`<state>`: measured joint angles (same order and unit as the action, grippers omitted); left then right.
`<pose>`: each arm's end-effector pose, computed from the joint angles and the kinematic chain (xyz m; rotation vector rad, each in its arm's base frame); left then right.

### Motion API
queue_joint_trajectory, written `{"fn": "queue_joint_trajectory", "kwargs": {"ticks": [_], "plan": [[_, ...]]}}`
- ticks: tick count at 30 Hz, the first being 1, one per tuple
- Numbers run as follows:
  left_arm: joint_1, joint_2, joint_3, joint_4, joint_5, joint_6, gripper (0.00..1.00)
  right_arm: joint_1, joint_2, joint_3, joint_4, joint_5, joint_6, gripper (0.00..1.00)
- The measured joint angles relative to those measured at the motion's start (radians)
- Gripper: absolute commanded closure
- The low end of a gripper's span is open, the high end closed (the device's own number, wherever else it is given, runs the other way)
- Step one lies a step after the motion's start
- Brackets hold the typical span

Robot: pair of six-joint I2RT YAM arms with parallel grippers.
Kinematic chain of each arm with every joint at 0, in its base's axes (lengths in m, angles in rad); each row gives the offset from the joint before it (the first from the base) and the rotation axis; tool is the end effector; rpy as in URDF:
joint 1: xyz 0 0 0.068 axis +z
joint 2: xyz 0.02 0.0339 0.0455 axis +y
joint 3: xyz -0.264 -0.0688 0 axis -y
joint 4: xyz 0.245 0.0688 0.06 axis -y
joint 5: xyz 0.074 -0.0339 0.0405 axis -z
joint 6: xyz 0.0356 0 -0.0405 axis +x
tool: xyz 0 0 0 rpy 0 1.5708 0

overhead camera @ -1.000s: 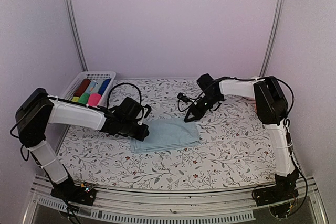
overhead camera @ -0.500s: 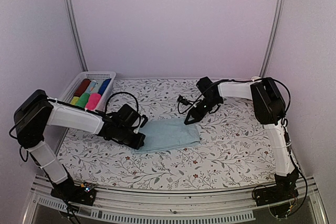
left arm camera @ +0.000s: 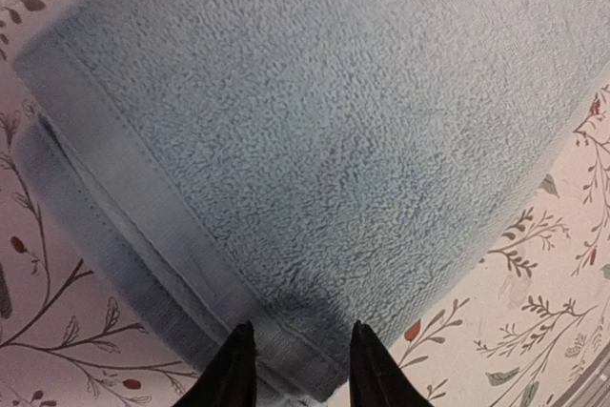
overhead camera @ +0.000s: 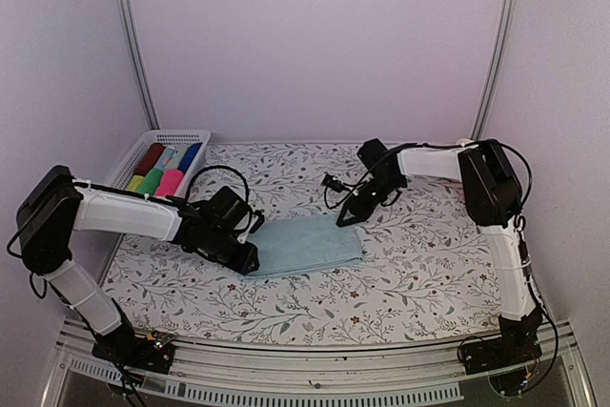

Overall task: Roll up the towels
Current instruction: Smooth out the towel at the center of the board.

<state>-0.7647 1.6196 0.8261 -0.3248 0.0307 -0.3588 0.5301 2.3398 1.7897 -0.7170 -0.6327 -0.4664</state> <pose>0.2124 -0.2053 0.1461 0.5639 2.6922 -0.3730 0.3988 0.2581 0.1283 -1.4214 2.3272 0.9044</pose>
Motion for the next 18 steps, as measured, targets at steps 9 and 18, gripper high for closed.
{"fn": "queue_joint_trajectory", "kwargs": {"ticks": [9, 18], "plan": [[0.008, -0.066, 0.080, -0.079, -0.040, 0.027, 0.51, -0.001, -0.132, -0.027, -0.093, -0.114, -0.084, 0.89], [0.057, 0.000, 0.098, 0.036, -0.039, 0.044, 0.71, 0.000, -0.190, -0.175, -0.132, -0.290, -0.163, 0.92]]}}
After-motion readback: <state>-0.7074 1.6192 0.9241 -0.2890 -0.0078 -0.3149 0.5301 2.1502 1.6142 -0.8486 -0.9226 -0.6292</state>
